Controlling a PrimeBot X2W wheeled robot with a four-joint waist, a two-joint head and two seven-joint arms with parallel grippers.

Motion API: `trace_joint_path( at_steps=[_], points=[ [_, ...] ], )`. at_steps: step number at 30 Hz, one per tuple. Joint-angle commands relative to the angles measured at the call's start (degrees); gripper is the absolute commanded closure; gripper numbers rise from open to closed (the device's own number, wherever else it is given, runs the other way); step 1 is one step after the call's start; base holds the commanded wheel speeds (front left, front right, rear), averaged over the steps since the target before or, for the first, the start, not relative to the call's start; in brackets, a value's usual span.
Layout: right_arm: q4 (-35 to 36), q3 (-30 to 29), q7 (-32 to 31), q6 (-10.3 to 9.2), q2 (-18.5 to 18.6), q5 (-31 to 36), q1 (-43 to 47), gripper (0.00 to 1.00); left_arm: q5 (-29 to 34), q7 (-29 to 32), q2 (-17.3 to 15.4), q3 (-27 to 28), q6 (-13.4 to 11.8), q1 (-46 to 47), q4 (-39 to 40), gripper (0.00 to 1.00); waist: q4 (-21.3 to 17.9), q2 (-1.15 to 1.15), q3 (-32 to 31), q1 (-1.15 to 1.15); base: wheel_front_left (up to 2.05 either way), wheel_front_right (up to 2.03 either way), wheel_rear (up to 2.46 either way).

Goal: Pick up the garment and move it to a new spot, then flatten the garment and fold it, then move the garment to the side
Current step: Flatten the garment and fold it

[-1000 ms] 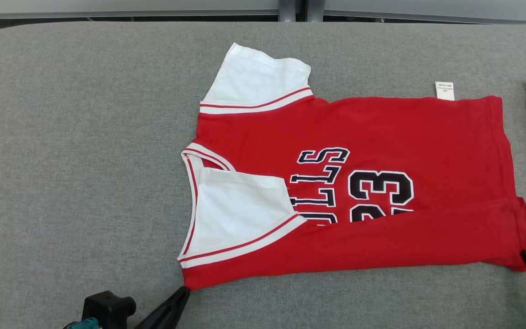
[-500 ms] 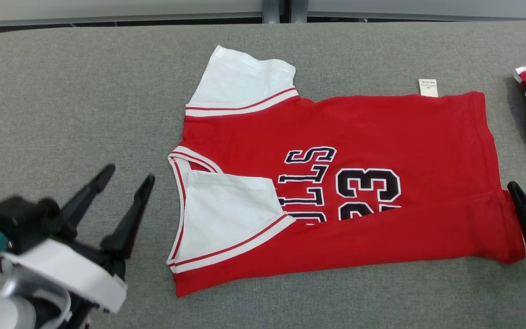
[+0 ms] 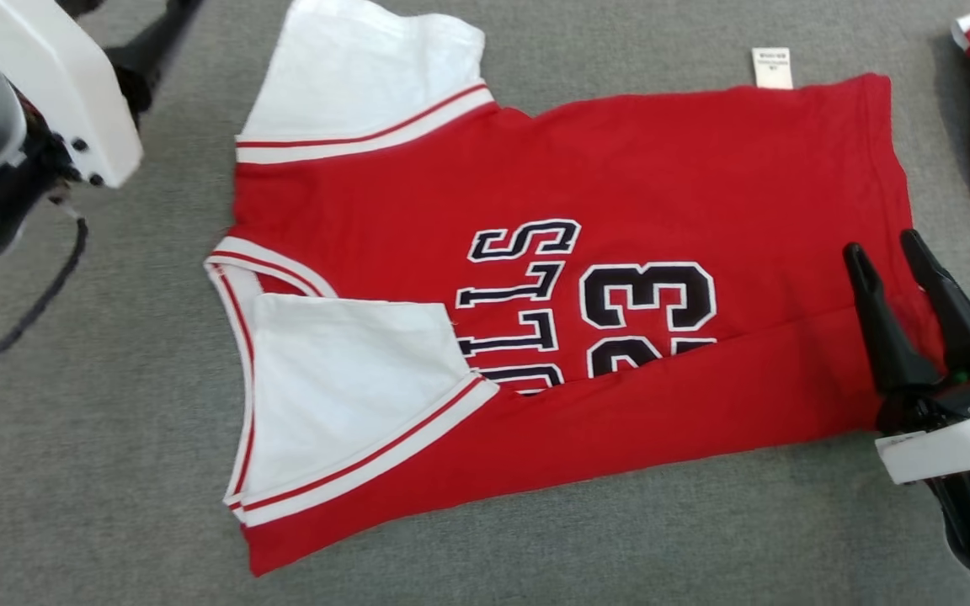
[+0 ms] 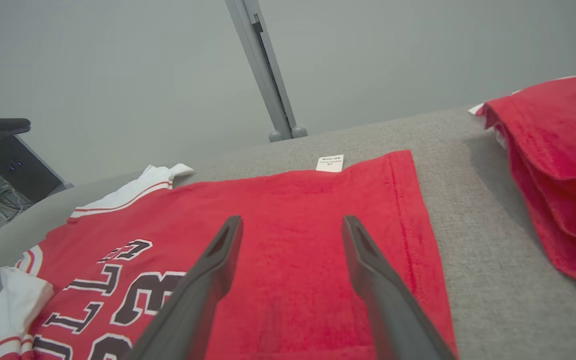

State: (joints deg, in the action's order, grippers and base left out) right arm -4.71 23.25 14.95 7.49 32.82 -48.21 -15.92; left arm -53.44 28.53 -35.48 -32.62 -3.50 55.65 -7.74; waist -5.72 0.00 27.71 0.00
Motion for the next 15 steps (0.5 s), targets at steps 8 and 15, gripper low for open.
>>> trace_joint_path(
  at_steps=[8, 15],
  points=[
    [0.2, 2.2, 0.3, -0.02, -2.8, -1.4, -2.4, 0.0, 1.3, 9.8, -0.3, -3.3, 3.5, 11.1, -13.2, 0.0, -9.8, 0.0, 8.2, 0.0, 0.0, 0.0, 0.0],
    [0.3, 3.0, 0.3, -0.02, -5.3, -2.2, -2.9, 0.0, 3.0, 12.5, -1.7, -4.5, 4.7, 15.6, -19.9, 0.0, -13.2, 0.0, 10.7, 0.0, 0.0, 0.0, 0.0]
  ],
)
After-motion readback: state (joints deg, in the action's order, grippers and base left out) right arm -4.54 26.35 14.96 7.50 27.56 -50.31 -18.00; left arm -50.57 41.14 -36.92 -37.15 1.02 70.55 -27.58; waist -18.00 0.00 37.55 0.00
